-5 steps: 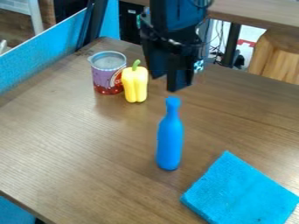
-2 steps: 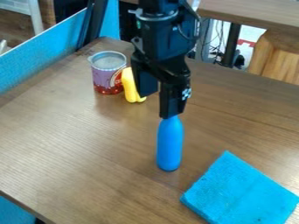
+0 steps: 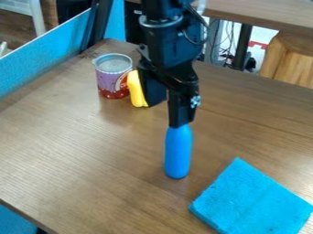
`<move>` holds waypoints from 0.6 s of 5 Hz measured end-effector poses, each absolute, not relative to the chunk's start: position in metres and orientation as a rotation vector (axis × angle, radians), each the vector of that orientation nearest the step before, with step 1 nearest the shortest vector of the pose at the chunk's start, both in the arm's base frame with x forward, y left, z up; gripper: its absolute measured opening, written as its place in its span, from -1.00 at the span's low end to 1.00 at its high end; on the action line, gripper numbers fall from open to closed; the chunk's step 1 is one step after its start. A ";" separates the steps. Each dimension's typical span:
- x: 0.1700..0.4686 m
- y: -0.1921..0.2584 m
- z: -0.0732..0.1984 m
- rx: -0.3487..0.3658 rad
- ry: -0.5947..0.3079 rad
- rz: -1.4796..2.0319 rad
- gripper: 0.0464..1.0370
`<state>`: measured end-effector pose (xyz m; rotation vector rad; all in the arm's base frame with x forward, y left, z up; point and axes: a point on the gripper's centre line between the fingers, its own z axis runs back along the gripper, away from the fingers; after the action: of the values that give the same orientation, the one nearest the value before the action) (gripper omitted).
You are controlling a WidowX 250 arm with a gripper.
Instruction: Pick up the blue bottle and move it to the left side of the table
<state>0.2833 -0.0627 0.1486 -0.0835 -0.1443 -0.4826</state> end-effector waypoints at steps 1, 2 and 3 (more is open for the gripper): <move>0.285 -0.063 0.149 -0.095 -0.150 -0.473 0.94; 0.287 -0.064 0.149 -0.094 -0.171 -0.463 0.94; 0.288 -0.067 0.150 -0.095 -0.177 -0.454 0.87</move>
<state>0.2883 -0.0670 0.1496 -0.0947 -0.1773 -0.4536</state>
